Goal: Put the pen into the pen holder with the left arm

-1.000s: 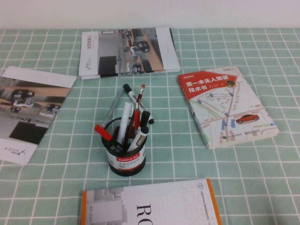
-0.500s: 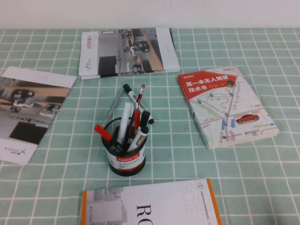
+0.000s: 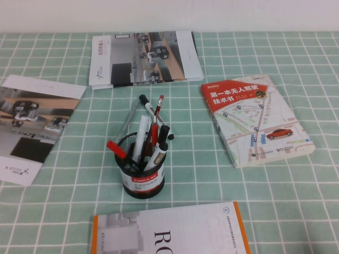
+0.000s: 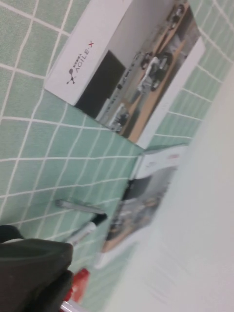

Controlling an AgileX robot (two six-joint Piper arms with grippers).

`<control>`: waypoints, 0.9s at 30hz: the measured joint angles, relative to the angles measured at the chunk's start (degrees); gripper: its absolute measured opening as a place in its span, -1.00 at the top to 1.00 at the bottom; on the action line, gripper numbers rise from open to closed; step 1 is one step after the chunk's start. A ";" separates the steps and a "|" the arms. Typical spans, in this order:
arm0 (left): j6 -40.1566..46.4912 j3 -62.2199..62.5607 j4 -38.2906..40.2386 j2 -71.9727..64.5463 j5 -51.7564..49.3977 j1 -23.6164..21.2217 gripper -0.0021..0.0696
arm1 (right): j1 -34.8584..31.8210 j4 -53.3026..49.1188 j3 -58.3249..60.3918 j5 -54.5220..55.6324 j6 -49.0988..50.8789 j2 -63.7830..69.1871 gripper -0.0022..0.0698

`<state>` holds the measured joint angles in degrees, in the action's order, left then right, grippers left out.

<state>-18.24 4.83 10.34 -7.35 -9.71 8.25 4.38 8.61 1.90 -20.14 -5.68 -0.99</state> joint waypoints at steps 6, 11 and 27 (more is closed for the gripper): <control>2.93 12.69 -0.12 -15.31 -7.62 0.00 0.95 | 0.00 0.00 0.00 0.00 0.00 0.00 1.00; 10.07 26.27 -0.23 -28.48 -18.95 0.00 0.95 | 0.00 0.00 0.00 0.00 0.00 0.00 1.00; 23.38 70.29 -1.44 -72.59 -40.89 5.40 0.95 | 0.00 0.00 0.00 0.00 0.00 0.00 1.00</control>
<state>5.15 75.12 8.91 -79.94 -50.60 13.65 4.38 8.61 1.90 -20.14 -5.68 -0.99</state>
